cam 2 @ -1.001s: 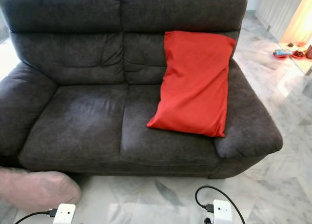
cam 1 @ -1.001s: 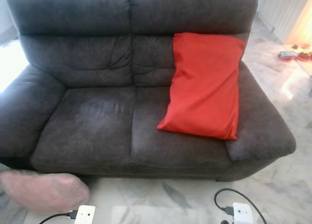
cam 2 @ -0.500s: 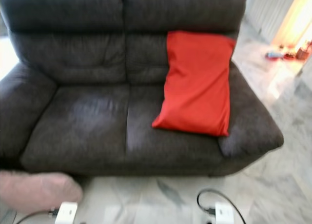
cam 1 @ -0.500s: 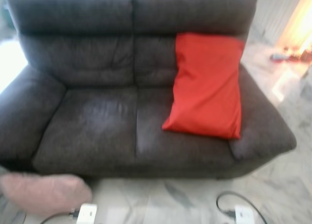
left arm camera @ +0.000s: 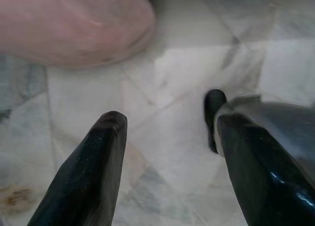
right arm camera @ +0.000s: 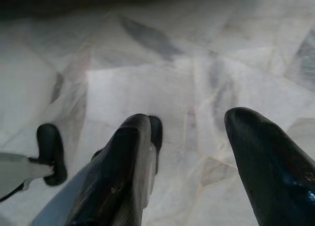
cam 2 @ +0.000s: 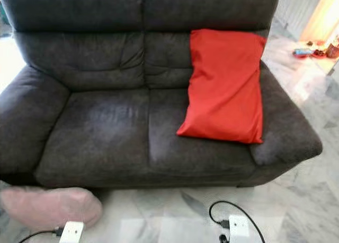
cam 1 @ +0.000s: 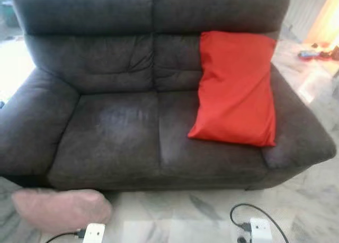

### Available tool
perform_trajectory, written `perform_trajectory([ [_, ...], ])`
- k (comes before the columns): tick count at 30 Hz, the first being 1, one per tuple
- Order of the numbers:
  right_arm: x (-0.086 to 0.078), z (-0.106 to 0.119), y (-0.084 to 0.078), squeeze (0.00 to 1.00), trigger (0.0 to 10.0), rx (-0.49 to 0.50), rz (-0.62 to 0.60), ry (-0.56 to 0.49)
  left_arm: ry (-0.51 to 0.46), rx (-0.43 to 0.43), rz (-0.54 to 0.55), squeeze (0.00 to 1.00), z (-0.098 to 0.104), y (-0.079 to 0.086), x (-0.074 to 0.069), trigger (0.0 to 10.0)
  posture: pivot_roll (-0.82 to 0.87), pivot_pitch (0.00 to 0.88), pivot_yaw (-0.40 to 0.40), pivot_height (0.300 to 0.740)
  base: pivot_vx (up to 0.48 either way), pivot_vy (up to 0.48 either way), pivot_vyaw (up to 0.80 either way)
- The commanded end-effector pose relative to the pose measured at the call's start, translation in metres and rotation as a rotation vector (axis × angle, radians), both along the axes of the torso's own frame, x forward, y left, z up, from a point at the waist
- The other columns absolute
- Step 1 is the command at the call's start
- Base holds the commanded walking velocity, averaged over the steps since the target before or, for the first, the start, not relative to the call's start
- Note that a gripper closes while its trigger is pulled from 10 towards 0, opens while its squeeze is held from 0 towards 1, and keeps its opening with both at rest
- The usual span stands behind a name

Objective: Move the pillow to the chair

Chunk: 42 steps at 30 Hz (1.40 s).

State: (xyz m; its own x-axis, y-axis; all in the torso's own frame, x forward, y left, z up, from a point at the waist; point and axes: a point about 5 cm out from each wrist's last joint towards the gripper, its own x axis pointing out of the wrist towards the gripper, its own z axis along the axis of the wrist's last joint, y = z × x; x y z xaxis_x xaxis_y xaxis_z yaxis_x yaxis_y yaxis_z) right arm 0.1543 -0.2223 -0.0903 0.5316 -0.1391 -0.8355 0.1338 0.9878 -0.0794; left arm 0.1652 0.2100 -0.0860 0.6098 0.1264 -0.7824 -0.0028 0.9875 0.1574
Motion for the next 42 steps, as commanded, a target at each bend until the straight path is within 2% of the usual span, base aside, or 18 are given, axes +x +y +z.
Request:
perform_trajectory([
  [1,-0.006,-0.002,-0.001,0.00,10.0,0.004,0.002,0.021,0.028,-0.003,0.008,0.00,-0.004,-0.002,-0.008,10.0,0.07,0.095,0.004,0.740,0.000,0.315,0.80],
  [5,-0.006,-0.002,-0.002,0.00,10.0,0.009,-0.016,0.022,0.025,-0.004,0.008,0.00,-0.004,-0.005,-0.005,10.0,0.07,0.096,0.005,0.740,0.000,0.319,0.58],
  [12,0.000,0.001,-0.006,0.00,10.0,0.023,-0.029,0.019,0.024,-0.005,0.008,0.00,-0.004,-0.005,-0.006,10.0,0.07,0.097,0.005,0.740,0.000,0.316,0.00],
  [19,0.017,0.008,-0.008,0.00,10.0,0.027,-0.029,0.003,0.025,-0.004,0.009,0.00,-0.004,-0.002,-0.008,10.0,0.07,0.094,0.003,0.740,0.000,0.315,0.00],
  [22,0.026,0.011,-0.005,0.00,10.0,0.036,-0.026,-0.009,0.024,-0.005,0.009,0.00,-0.004,-0.002,-0.008,10.0,0.07,0.094,0.003,0.740,0.000,0.316,0.00],
  [23,0.033,0.013,0.002,0.00,10.0,0.041,-0.017,-0.017,0.023,-0.006,0.008,0.00,-0.004,-0.003,-0.008,10.0,0.07,0.089,0.003,0.740,0.000,0.315,0.00],
  [29,0.044,0.016,0.013,0.00,10.0,0.049,-0.006,-0.027,0.023,-0.006,0.007,0.00,-0.004,-0.004,-0.008,10.0,0.07,0.085,0.002,0.740,0.000,0.315,0.00],
  [36,0.031,0.011,0.006,0.00,10.0,0.046,-0.013,-0.009,0.023,-0.007,0.005,0.00,-0.004,-0.005,-0.007,10.0,0.07,0.086,0.001,0.740,0.000,0.317,0.00],
  [42,0.031,0.011,0.005,0.00,10.0,0.049,-0.016,-0.011,0.023,-0.007,0.006,0.00,-0.004,-0.006,-0.006,10.0,0.07,0.094,0.001,0.740,0.000,0.315,0.00],
])
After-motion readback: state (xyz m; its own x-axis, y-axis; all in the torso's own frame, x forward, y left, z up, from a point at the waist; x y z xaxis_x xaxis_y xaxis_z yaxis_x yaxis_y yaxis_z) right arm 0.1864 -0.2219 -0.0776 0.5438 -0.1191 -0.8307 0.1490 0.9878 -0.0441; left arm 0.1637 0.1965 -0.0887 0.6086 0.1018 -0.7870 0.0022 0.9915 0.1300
